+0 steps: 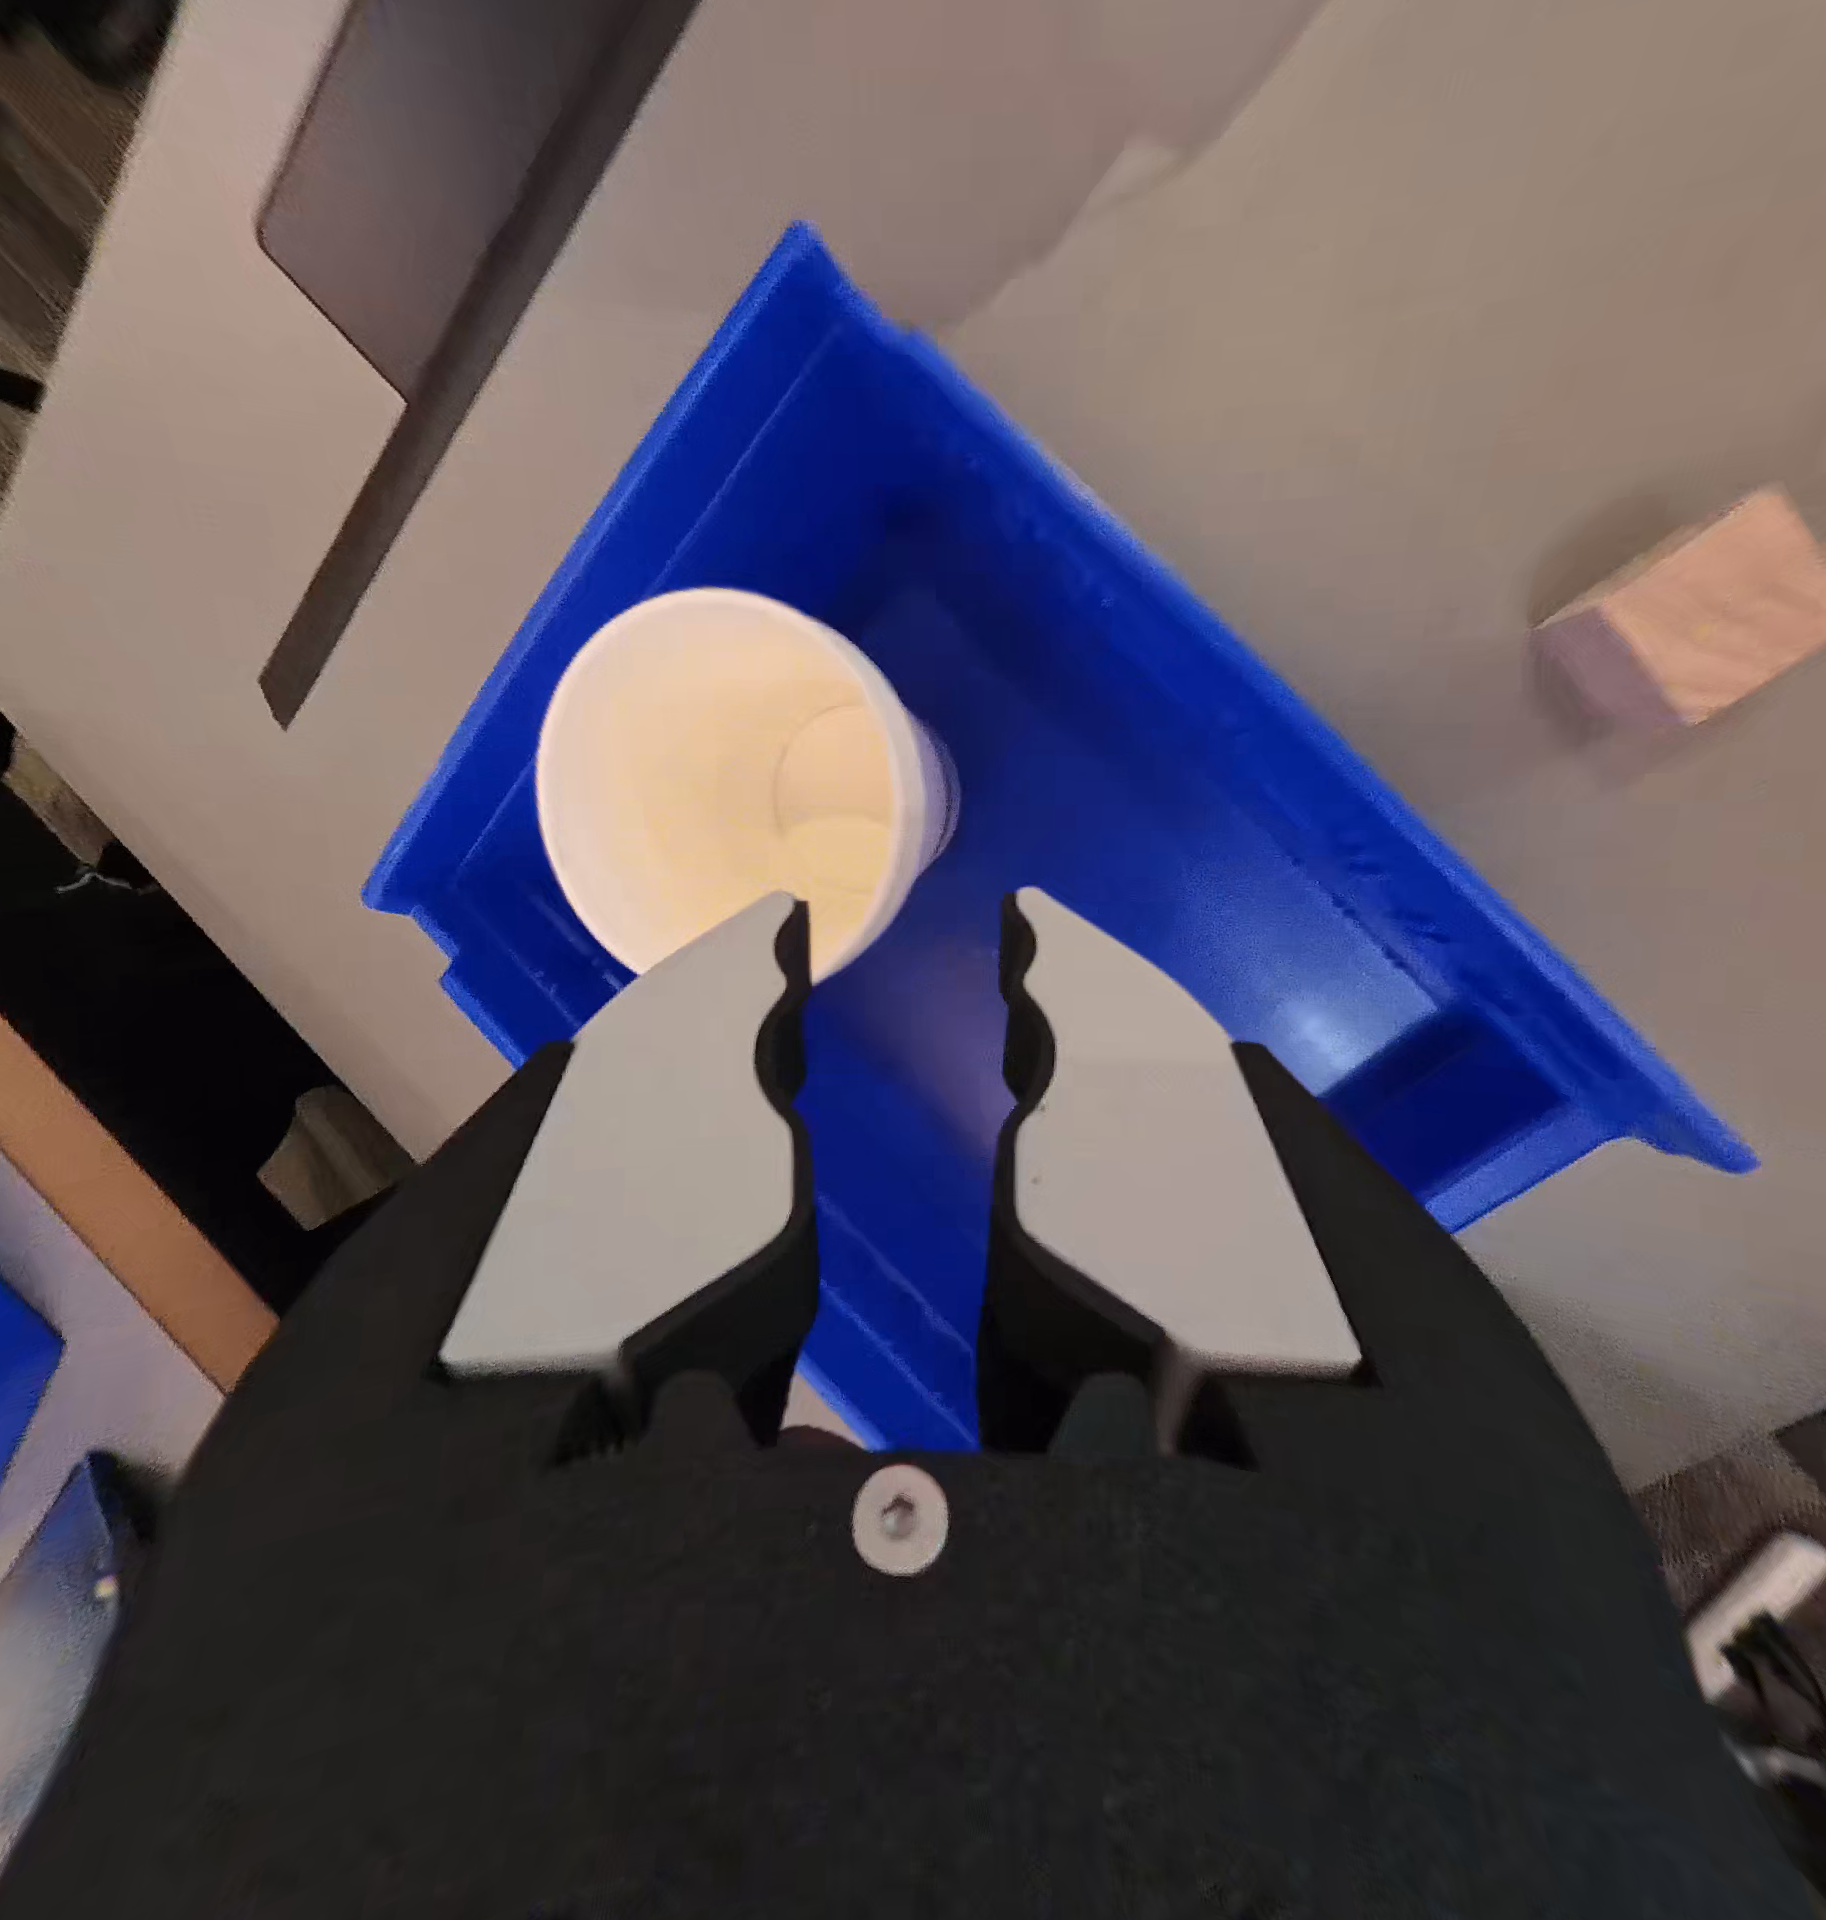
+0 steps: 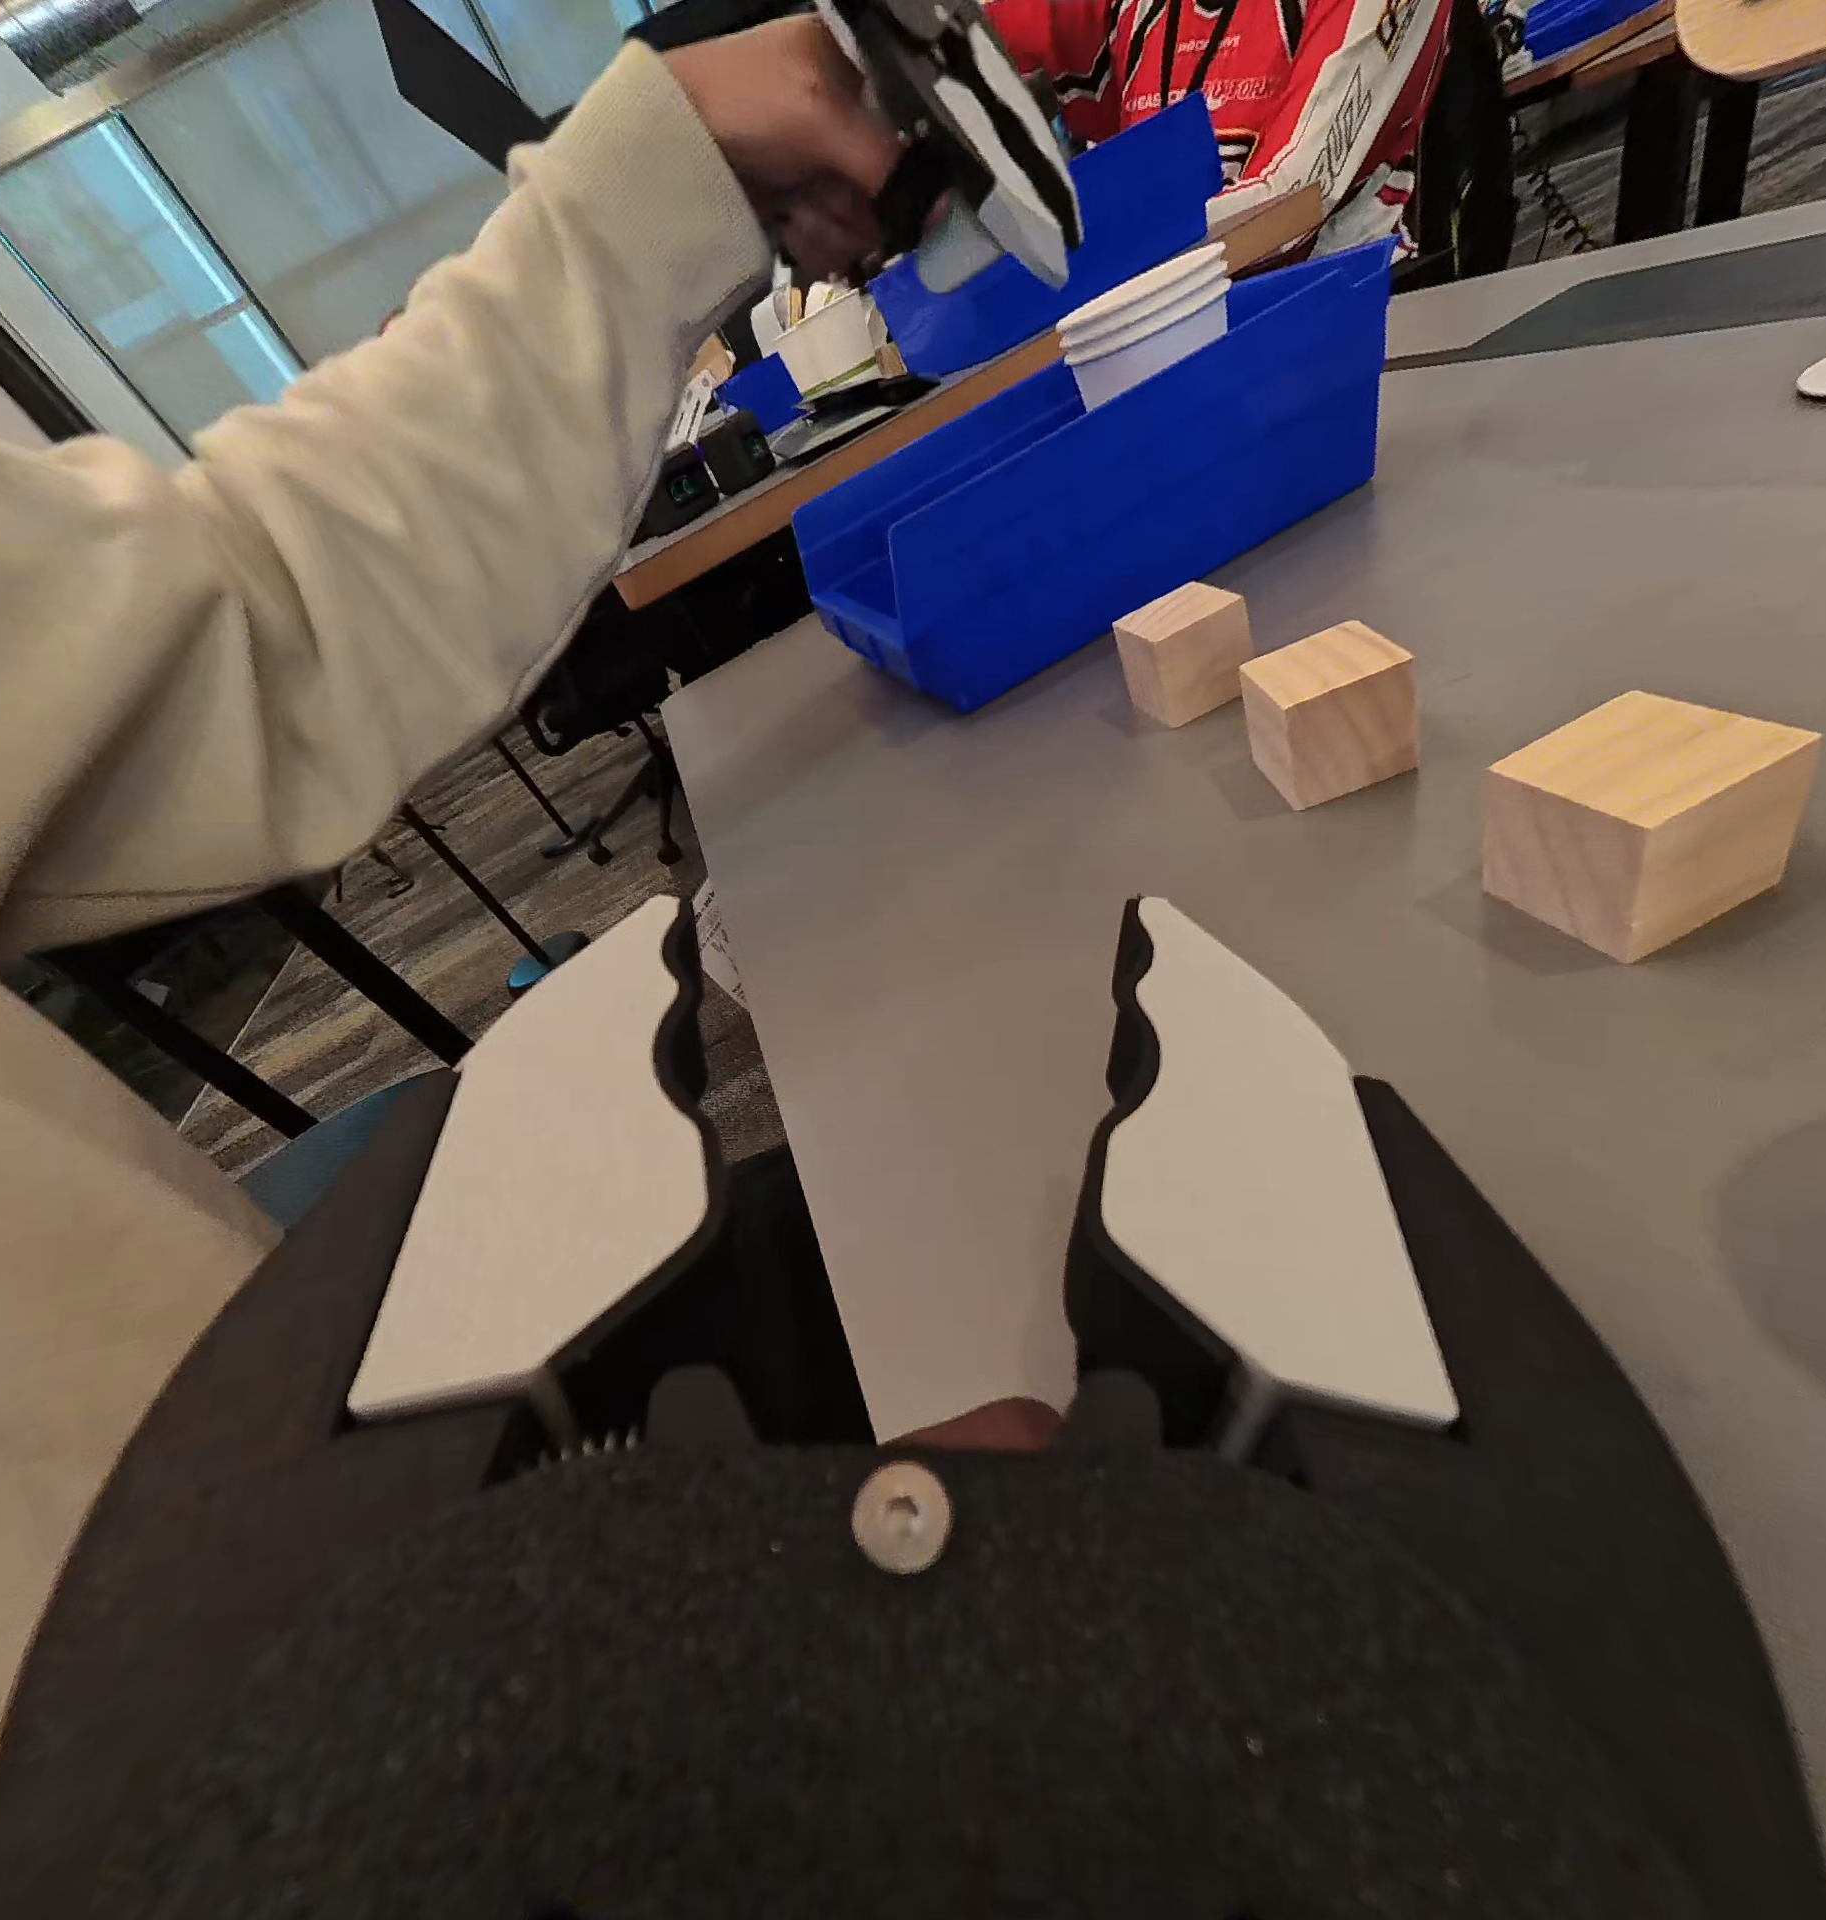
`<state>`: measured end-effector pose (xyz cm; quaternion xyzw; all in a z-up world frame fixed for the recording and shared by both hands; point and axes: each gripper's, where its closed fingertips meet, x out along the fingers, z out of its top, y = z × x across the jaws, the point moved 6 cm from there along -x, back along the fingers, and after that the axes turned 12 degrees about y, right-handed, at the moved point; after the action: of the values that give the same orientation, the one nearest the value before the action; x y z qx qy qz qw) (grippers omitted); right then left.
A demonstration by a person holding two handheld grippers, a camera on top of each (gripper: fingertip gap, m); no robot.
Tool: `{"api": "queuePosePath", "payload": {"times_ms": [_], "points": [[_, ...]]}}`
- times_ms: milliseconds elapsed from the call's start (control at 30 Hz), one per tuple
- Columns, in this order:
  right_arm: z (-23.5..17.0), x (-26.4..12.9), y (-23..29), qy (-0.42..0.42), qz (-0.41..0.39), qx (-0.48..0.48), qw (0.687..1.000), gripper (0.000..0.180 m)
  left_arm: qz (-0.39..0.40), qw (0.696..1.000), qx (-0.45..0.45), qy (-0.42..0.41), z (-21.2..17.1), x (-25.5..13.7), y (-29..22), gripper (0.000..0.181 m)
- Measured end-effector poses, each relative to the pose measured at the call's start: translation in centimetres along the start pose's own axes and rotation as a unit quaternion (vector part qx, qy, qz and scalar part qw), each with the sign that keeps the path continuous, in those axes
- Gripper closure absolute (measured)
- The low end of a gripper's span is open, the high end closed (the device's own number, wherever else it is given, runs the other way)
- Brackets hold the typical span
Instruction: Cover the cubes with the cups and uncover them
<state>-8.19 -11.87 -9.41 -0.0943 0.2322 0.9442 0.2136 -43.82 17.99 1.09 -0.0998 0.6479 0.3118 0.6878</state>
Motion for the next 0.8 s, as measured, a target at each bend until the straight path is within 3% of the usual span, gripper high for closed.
{"api": "queuePosePath", "payload": {"times_ms": [300,567,800], "points": [[-0.2,0.1,0.0,0.008,0.006,0.003,1.0,0.105,-0.031,0.998,0.04,0.048,0.7,2.7,1.0,0.153],[-0.1,0.1,0.0,0.011,0.008,0.003,1.0,0.105,-0.035,0.997,0.053,0.051,0.9,3.2,1.1,0.177],[-0.1,0.1,0.1,0.013,0.012,0.004,1.0,0.106,-0.024,0.996,0.06,0.059,1.1,2.9,1.2,0.177]]}}
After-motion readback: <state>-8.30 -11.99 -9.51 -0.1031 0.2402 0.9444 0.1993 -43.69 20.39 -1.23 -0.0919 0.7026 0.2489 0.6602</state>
